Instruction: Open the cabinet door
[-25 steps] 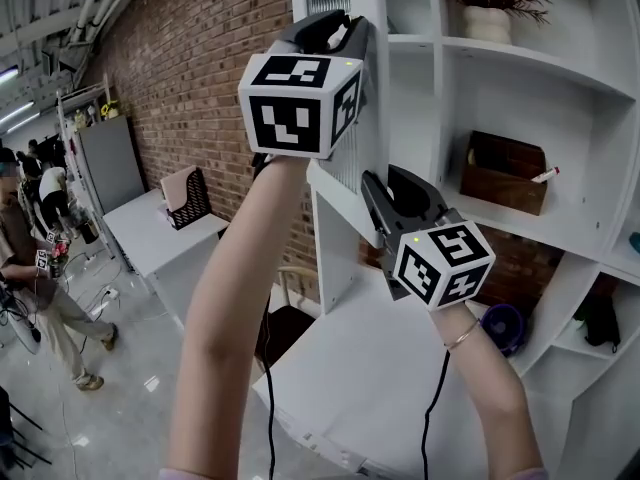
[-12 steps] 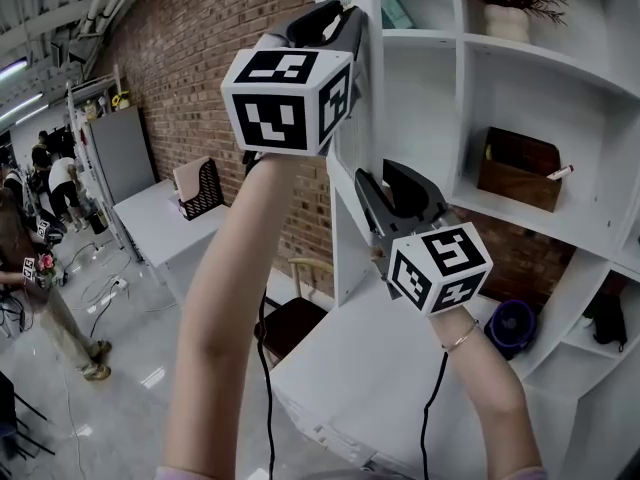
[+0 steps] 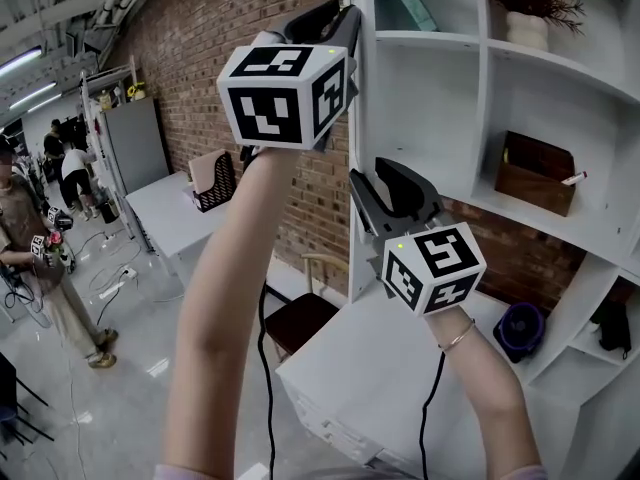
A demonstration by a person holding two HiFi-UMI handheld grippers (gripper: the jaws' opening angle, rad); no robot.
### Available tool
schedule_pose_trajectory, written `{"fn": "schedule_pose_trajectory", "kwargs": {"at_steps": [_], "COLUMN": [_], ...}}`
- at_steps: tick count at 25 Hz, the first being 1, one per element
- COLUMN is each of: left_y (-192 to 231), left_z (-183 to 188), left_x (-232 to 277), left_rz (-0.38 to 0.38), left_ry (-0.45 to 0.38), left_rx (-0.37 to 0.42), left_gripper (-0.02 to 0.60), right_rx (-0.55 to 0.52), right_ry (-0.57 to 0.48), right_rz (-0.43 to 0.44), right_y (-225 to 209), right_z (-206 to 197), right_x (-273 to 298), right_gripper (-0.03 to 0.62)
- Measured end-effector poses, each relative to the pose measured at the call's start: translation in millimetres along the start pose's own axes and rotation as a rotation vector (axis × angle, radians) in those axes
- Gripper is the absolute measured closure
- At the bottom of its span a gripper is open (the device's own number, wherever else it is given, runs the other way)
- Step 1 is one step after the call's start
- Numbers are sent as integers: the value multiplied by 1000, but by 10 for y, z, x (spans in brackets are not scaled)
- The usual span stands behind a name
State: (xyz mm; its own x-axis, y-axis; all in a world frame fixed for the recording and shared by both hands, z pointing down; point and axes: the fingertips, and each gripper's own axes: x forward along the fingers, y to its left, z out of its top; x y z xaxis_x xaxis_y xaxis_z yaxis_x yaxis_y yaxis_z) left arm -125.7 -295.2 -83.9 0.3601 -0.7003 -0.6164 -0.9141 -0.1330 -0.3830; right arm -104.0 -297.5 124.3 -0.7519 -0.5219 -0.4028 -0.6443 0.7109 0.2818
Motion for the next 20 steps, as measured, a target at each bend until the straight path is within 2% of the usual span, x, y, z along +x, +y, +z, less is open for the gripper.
{"fn": "schedule_pose_trajectory", "kwargs": {"at_steps": [6, 20], "left_y": [159, 449], "left_z": [26, 10], "left_x": [-127, -417], "left_rz": [31, 74], "left_ry": [14, 38], "left_rx": [21, 55], "left_gripper": [546, 549], "right_rx": [-2, 16], "right_ry": [-3, -26], "right_rz": [13, 69], "right_y": [144, 481], "right_z": [7, -9], "right_x": [97, 345], "right_gripper": [453, 451]}}
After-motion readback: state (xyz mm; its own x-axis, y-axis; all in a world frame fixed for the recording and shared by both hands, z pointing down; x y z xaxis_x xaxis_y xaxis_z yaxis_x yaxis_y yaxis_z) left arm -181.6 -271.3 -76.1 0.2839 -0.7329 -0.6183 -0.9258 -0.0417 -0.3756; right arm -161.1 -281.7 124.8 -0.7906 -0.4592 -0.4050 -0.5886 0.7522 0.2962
